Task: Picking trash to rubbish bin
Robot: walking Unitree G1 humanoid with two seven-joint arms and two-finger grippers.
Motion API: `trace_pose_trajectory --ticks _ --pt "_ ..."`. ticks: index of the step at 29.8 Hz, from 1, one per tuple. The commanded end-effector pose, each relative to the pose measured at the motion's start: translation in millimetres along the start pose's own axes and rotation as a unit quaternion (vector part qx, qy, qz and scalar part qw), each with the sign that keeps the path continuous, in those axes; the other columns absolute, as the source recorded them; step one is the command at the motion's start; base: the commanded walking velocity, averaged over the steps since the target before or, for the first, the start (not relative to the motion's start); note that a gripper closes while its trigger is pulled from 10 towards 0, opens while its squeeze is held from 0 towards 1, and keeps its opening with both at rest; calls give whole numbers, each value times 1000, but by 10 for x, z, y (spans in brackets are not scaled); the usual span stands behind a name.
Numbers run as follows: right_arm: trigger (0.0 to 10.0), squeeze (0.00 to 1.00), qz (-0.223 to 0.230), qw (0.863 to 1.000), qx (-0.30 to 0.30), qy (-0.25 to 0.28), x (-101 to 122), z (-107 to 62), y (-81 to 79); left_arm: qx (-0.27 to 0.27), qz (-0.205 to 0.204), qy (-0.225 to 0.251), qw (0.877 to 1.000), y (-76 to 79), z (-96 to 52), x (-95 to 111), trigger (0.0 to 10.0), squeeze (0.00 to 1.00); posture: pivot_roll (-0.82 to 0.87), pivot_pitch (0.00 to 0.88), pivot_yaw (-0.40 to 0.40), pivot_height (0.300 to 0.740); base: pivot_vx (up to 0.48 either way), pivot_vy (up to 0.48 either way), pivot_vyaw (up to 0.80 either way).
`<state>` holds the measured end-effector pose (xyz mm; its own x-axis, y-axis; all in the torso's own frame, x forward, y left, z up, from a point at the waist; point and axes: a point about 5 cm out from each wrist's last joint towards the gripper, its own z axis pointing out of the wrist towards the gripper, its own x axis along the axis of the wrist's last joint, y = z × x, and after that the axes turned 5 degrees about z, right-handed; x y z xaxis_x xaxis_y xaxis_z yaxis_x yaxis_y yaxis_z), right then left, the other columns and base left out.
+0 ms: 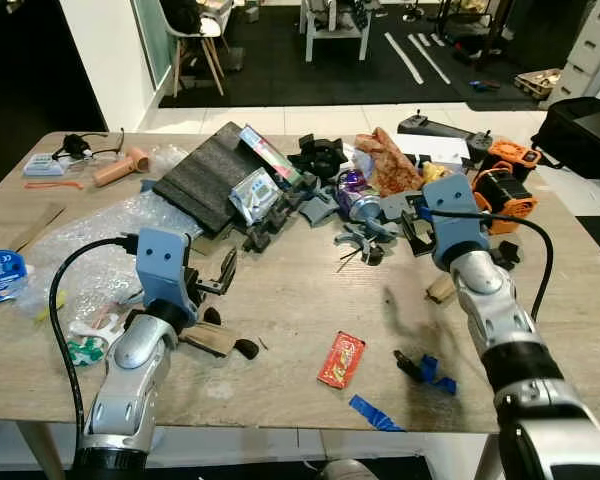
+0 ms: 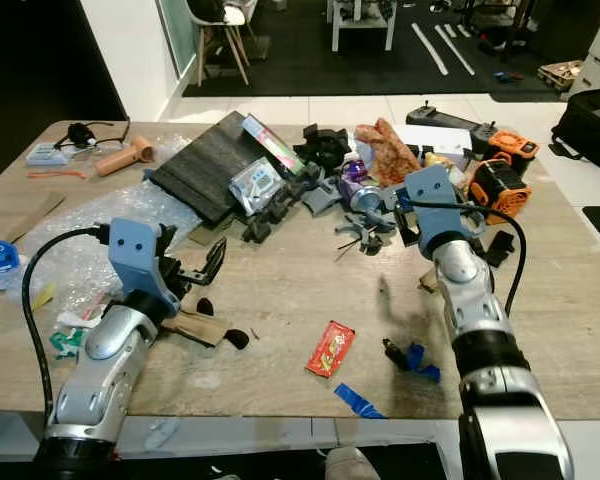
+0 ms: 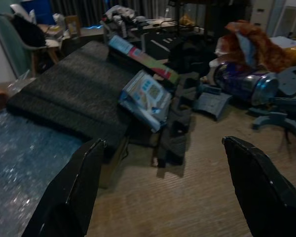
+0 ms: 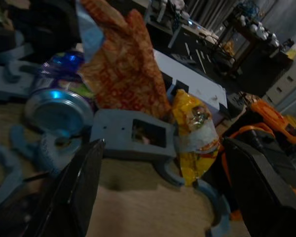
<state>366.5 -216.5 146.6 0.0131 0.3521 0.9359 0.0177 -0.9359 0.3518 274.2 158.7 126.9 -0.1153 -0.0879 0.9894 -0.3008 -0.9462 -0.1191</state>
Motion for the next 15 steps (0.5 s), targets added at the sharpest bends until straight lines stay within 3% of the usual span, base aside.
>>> trace_pose_trajectory --ticks 1,5,8,9,15 --pt "10000 1000 13 1000 6 0 12 41 -13 -6 5 -4 1000 -23 -42 2 10000 0 -143 5 26 740 0 0 0" --pt "10000 1000 36 999 23 0 32 86 -50 -9 10 -3 1000 -33 -82 25 10000 0 -132 23 35 740 0 0 0" --pt "10000 0 70 997 41 6 62 114 -93 -7 17 -2 1000 -78 -160 67 10000 0 -107 57 55 740 0 0 0" --pt "10000 0 96 994 53 10 76 124 -123 -4 22 0 1000 -110 -212 102 10000 0 -93 69 63 740 0 0 0" --pt "10000 0 123 990 68 14 97 139 -166 1 27 -1 1000 -151 -281 143 10000 0 -80 83 70 740 0 0 0"
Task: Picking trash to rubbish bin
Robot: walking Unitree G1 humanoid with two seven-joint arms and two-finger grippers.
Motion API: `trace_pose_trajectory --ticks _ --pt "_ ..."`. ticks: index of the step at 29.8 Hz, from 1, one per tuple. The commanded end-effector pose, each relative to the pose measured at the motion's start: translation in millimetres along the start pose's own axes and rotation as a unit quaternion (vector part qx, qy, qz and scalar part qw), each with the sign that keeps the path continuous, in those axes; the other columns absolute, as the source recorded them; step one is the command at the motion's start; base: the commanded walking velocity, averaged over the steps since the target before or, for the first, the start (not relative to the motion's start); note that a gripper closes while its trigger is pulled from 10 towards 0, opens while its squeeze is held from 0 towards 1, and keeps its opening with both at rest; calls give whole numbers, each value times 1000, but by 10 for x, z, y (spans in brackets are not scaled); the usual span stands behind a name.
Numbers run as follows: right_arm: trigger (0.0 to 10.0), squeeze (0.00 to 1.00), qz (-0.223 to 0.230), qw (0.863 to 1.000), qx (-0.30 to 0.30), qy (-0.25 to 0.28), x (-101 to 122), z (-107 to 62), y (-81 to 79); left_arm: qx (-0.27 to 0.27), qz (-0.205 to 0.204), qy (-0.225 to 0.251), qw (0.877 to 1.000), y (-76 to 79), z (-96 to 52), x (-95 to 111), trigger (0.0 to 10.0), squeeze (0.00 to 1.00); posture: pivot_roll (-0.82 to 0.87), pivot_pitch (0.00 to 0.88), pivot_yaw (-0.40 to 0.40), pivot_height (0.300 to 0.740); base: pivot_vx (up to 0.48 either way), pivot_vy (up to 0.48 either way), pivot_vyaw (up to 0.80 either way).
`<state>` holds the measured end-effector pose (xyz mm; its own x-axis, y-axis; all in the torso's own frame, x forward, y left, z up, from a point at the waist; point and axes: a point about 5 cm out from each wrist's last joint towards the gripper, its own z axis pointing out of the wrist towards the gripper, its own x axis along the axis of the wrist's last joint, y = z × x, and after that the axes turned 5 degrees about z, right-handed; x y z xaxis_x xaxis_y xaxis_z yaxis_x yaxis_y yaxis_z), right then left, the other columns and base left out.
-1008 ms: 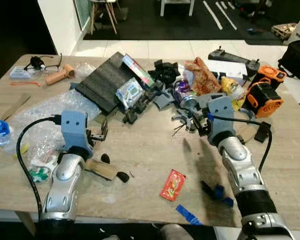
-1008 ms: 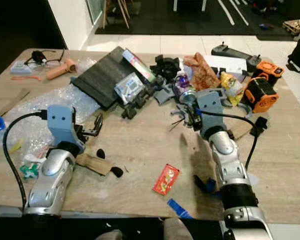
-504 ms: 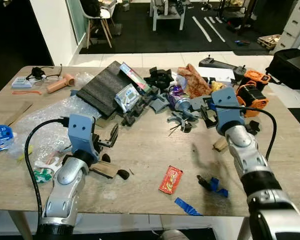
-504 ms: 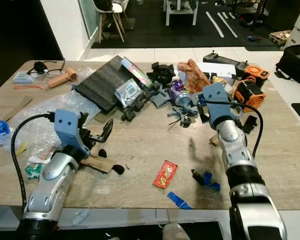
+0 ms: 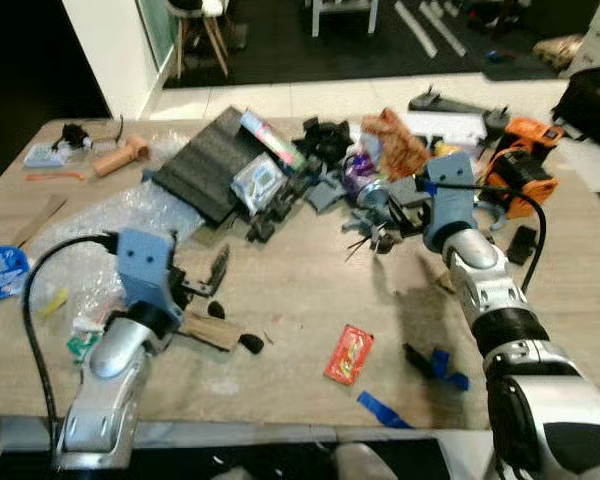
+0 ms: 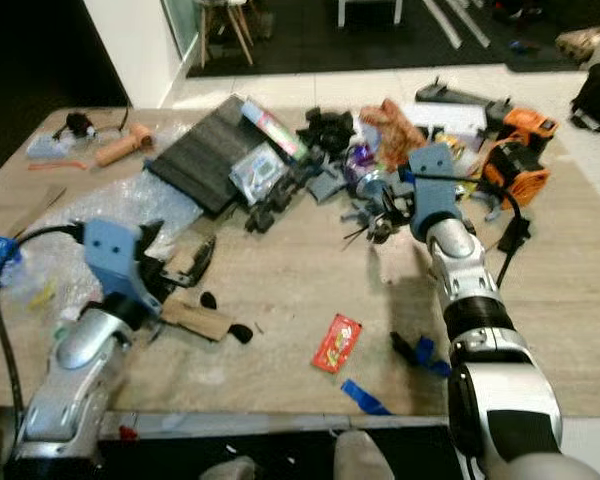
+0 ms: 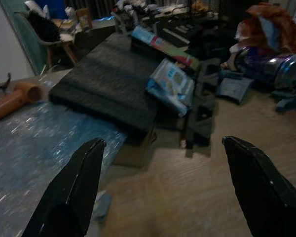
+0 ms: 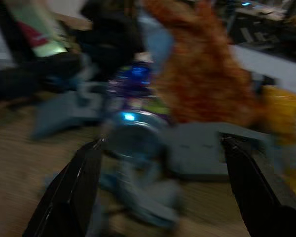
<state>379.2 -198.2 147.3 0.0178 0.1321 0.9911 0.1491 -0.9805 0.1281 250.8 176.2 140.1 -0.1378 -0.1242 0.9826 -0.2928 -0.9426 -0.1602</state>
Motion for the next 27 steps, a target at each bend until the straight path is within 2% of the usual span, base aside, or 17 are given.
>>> trace_pose_trajectory --ticks 1,2,5,9,13,23,27 --pt "10000 0 10 1000 2 4 18 18 -15 1 9 -8 1000 -52 -46 12 10000 0 -67 95 74 740 0 0 0" --pt "10000 0 2 1000 1 -7 -4 28 -26 2 14 -12 1000 -73 -110 33 10000 0 -49 108 78 740 0 0 0" --pt "10000 0 -1 1000 -1 -11 -12 31 -25 2 16 -13 1000 -80 -135 41 10000 0 -47 110 78 740 0 0 0" --pt "10000 0 -28 998 -37 -44 -54 30 58 4 20 -22 1000 -100 -196 50 10000 0 -30 126 83 740 0 0 0" --pt "10000 0 -23 996 -57 -61 -76 19 108 2 18 -26 999 -105 -212 58 10000 0 -29 127 89 740 0 0 0" --pt "10000 0 -14 993 -98 -70 7 -13 261 -3 6 -34 999 -95 -170 34 10000 0 -50 104 86 740 0 0 0" --pt "10000 0 -10 989 -115 -93 -52 -63 330 -3 2 -33 999 -93 -129 20 10000 0 -62 88 79 740 0 0 0"
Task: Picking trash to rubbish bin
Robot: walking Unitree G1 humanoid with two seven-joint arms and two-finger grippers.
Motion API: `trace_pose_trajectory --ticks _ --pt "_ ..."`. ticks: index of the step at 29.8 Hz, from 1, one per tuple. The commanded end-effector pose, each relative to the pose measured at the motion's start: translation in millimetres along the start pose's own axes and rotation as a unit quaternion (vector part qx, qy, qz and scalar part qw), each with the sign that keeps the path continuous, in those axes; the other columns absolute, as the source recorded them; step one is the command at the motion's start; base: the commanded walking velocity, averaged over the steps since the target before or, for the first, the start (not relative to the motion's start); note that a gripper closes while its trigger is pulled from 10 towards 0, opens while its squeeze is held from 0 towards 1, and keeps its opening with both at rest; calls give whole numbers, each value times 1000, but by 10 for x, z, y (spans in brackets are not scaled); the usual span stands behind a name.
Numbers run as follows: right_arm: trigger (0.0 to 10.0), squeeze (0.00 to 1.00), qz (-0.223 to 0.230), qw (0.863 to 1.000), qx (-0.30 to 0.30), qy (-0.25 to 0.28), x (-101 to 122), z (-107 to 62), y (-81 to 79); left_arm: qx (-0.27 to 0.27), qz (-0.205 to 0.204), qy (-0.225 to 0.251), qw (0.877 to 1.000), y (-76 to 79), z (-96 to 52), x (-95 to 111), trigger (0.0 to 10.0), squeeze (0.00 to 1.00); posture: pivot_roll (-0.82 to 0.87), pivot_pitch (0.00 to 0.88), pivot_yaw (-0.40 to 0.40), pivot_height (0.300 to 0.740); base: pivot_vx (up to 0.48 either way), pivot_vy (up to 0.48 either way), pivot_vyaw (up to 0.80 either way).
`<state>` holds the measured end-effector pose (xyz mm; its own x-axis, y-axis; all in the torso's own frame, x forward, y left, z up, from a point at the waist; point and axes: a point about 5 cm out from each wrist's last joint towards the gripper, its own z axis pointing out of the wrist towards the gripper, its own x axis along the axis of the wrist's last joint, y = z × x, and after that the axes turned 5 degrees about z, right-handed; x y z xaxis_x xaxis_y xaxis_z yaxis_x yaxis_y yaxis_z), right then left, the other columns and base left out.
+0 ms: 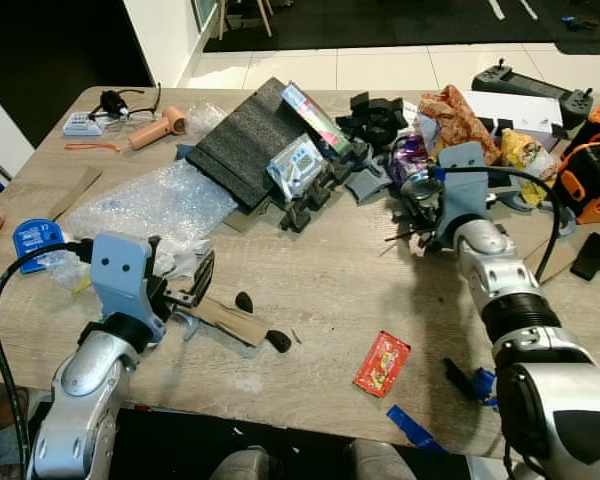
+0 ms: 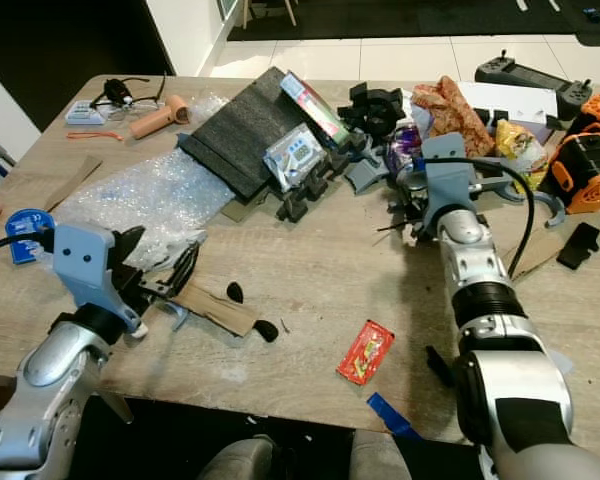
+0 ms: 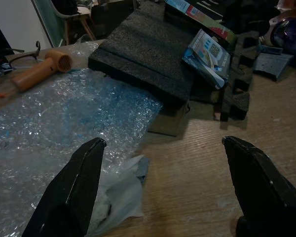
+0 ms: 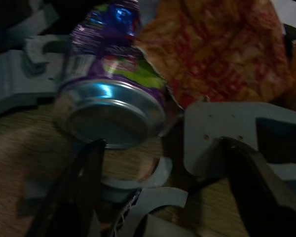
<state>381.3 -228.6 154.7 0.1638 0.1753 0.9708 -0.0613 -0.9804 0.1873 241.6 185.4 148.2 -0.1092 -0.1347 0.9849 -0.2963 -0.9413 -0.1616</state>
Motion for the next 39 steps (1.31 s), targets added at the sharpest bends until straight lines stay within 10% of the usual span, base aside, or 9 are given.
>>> trace_pose_trajectory --ticks 1,15,17,19,20,22,39 --pt "0 0 21 999 -4 -46 -176 -44 17 -1 -1 -17 1000 -18 5 -64 10000 0 -70 77 77 740 0 0 0" --pt "0 0 30 993 35 -108 -303 -80 -107 -3 -7 -10 1000 -6 108 -80 10000 0 -89 58 65 740 0 0 0" --pt "10000 0 32 995 43 -84 -226 -71 -131 -3 -10 -8 1000 -6 127 -83 10000 0 -95 55 63 740 0 0 0" --pt "10000 102 41 996 49 -58 -131 -74 -120 -2 -12 -7 1000 -4 145 -87 10000 0 -98 52 61 740 0 0 0" --pt "10000 855 44 997 48 -52 -101 -79 -106 -3 -14 -6 1000 -3 151 -89 10000 0 -99 52 60 740 0 0 0" --pt "10000 1000 42 997 49 -49 -76 -86 -84 -3 -15 -6 1000 -3 157 -90 10000 0 -102 50 59 740 0 0 0" --pt "10000 1000 14 993 58 -97 -40 -236 106 -13 -28 2 1000 9 202 -98 10000 0 -119 54 56 740 0 0 0"
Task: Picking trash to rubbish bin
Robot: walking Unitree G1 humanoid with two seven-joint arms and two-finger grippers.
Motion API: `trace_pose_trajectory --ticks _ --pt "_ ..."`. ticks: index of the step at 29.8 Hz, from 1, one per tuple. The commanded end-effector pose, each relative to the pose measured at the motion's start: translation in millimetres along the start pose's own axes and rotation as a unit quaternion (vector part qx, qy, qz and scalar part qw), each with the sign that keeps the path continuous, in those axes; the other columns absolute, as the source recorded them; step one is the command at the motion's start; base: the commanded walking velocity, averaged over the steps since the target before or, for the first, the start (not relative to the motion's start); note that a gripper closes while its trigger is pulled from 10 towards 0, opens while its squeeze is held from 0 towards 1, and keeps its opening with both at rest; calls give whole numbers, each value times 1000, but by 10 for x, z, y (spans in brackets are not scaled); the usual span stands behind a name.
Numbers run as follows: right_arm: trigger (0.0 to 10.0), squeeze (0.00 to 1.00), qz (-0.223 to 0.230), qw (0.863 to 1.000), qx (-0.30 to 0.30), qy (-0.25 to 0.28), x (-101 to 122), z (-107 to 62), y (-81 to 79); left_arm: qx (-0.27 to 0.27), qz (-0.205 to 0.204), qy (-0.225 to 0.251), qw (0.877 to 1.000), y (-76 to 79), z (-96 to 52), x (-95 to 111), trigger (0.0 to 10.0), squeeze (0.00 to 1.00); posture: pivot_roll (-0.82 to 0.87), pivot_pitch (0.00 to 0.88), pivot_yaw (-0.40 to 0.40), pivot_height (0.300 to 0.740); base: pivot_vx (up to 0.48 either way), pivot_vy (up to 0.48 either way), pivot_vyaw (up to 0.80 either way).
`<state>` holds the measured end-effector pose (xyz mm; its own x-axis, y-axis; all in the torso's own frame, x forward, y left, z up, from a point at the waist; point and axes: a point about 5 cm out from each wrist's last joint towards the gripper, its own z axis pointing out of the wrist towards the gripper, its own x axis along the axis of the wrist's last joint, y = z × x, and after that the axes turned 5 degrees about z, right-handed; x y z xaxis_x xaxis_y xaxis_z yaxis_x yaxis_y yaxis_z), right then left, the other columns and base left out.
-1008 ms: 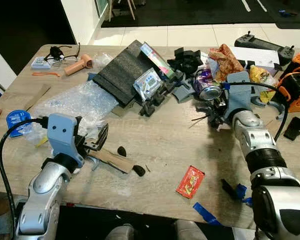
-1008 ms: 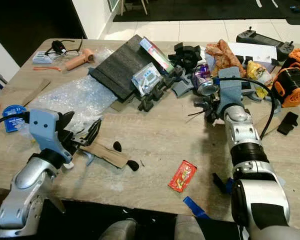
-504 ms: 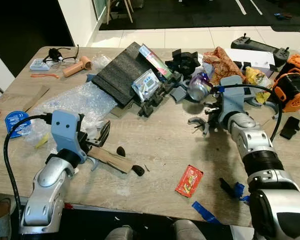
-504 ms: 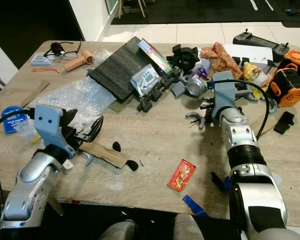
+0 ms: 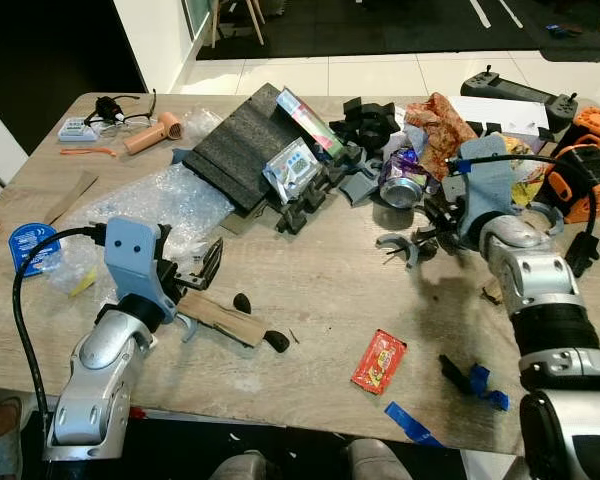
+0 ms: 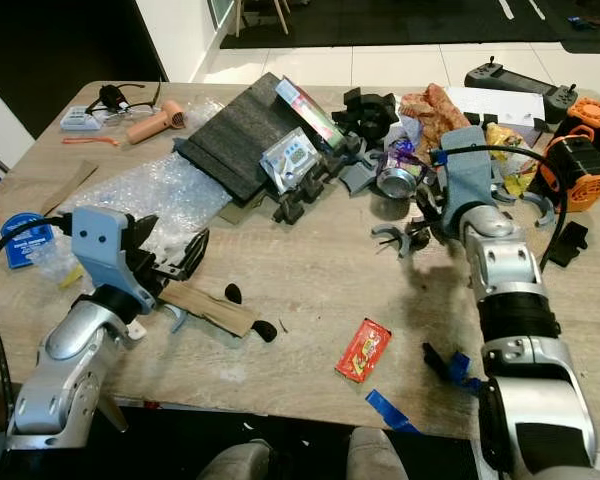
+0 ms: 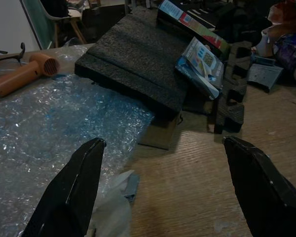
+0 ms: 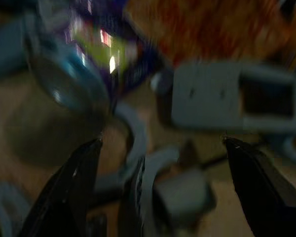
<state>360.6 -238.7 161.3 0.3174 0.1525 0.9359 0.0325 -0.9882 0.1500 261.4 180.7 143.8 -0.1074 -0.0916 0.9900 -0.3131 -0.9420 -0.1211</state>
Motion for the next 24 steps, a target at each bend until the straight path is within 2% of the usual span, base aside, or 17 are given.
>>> trace_pose_trajectory --ticks 1,2,3,4,5,16,17,18,24 --pt "10000 1000 14 999 12 -26 -87 -34 -24 -10 -8 -3 1000 21 3 -38 10000 0 -119 54 56 740 0 0 0" --pt "10000 463 19 999 13 -31 -119 -44 -23 -15 -7 -2 1000 30 3 -36 10000 0 -120 55 56 740 0 0 0" --pt "10000 463 19 999 13 -31 -119 -44 -23 -15 -7 -2 1000 30 3 -36 10000 0 -120 55 56 740 0 0 0" --pt "10000 0 21 999 13 -33 -135 -52 -23 -18 -6 -1 1000 35 3 -35 10000 0 -120 55 56 740 0 0 0" --pt "10000 0 28 999 12 -31 -202 -48 -20 -28 -2 1 1000 53 1 -28 10000 0 -120 58 59 740 0 0 0" --pt "10000 0 36 999 -3 -39 -319 -79 10 -65 -3 10 998 113 -28 -6 10000 0 -115 66 67 740 0 0 0" --pt "4627 0 37 998 -5 -41 -330 -82 18 -66 -3 10 998 114 -28 -7 10000 0 -115 66 67 740 0 0 0" --pt "0 0 39 998 -5 -44 -349 -88 21 -67 -3 10 998 115 -29 -7 10000 0 -115 67 68 740 0 0 0" --pt "0 0 52 998 -10 -44 -374 -96 20 -70 -4 11 998 113 -25 -13 10000 0 -115 62 67 740 0 0 0"
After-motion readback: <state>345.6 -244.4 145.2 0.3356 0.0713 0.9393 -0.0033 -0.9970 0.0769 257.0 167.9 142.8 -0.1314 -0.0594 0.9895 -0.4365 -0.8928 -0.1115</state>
